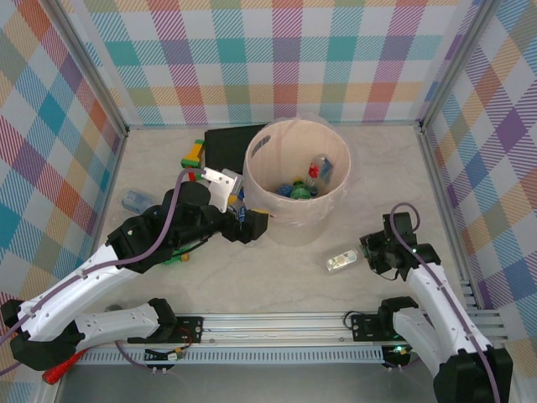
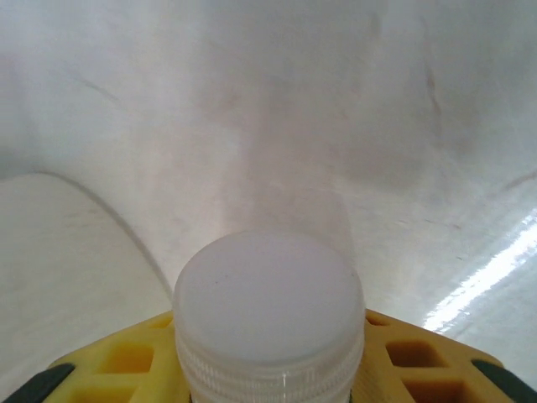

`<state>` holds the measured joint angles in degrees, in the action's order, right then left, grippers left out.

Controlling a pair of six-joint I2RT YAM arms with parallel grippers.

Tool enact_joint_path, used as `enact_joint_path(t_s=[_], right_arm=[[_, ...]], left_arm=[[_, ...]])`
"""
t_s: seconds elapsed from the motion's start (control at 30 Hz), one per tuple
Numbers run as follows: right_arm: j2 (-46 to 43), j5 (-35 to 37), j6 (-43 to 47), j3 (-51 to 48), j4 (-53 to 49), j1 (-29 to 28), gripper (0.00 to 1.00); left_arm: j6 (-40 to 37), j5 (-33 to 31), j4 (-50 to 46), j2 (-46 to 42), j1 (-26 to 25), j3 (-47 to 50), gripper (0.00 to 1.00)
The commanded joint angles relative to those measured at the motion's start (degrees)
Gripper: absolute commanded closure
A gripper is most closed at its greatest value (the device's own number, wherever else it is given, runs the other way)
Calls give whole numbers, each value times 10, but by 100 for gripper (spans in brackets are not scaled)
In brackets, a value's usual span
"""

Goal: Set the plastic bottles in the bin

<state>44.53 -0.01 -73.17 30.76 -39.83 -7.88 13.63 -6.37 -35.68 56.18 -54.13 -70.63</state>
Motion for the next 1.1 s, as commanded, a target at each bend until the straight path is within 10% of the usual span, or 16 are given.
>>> enact_joint_path(t_s=[0.0, 0.5, 0.83, 1.07], right_arm=[[-25, 64, 48, 56, -36, 2, 68], [-21, 156, 288, 308, 57, 2, 66], [69, 79, 399, 474, 141, 2, 67], [155, -123, 442, 547, 222, -15, 65]], left_arm=[[-6, -18, 12, -10, 0, -4, 1], [24, -114, 37, -50, 0, 13, 1], [35, -116, 29, -76, 0, 19, 1], [40, -117, 26, -85, 0, 21, 0]])
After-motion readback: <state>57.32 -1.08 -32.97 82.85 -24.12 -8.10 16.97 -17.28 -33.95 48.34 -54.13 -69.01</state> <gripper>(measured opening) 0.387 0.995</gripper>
